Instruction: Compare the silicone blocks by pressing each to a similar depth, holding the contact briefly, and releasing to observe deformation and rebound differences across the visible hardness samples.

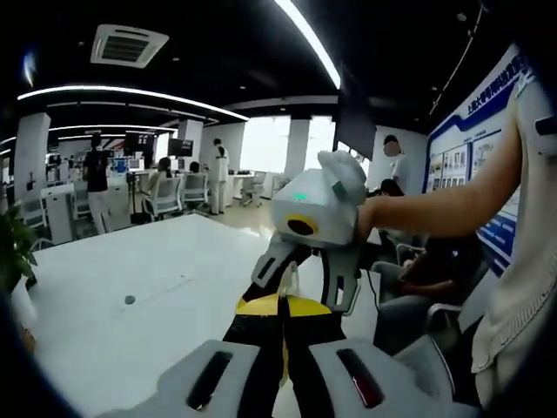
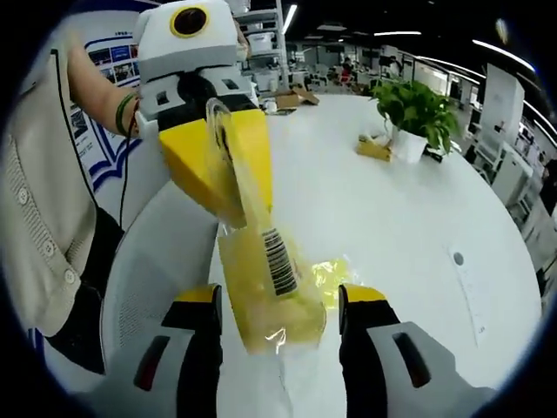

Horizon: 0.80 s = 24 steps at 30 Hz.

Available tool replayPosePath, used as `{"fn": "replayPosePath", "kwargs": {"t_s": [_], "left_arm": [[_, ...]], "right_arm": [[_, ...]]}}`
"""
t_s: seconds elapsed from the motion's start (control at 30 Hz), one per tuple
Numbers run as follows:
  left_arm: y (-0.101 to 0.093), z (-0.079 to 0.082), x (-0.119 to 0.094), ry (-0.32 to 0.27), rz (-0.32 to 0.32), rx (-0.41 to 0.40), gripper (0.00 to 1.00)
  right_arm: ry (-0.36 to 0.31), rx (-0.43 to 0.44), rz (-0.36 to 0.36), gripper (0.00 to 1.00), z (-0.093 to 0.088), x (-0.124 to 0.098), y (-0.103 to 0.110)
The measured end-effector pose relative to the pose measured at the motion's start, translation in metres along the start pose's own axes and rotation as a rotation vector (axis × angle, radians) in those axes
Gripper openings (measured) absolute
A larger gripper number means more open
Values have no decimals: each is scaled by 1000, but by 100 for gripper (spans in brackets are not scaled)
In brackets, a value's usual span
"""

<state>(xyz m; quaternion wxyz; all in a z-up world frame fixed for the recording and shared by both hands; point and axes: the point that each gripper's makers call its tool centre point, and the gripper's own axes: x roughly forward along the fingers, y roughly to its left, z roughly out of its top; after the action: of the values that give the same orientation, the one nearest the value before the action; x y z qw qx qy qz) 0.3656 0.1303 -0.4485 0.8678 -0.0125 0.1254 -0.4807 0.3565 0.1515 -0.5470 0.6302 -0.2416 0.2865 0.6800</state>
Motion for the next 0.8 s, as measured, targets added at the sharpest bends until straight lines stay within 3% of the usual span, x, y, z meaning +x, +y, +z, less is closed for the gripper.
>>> {"fn": "replayPosePath", "kwargs": {"t_s": [0.1, 0.27, 0.5, 0.57, 0.6, 0.8], "left_arm": [[-1, 1, -2, -4, -3, -3, 0], [0, 2, -11, -17, -3, -13, 0], [-9, 2, -18, -20, -24, -12, 0], [-10, -1, -20, -8, -28, 17, 0], [-10, -2, -21, -4, -28, 15, 0], [-19, -7, -24, 14, -46, 25, 0]], "right_arm": [[-14, -23, 9, 32, 4, 1, 2], [-49, -41, 3, 29, 11, 3, 5], [-150, -75, -84, 25, 23, 8, 12], [-134, -43, -93, 23, 21, 9, 14], [-120, 24, -88, 22, 19, 11, 18], [-76, 29, -122, 16, 13, 11, 24]]}}
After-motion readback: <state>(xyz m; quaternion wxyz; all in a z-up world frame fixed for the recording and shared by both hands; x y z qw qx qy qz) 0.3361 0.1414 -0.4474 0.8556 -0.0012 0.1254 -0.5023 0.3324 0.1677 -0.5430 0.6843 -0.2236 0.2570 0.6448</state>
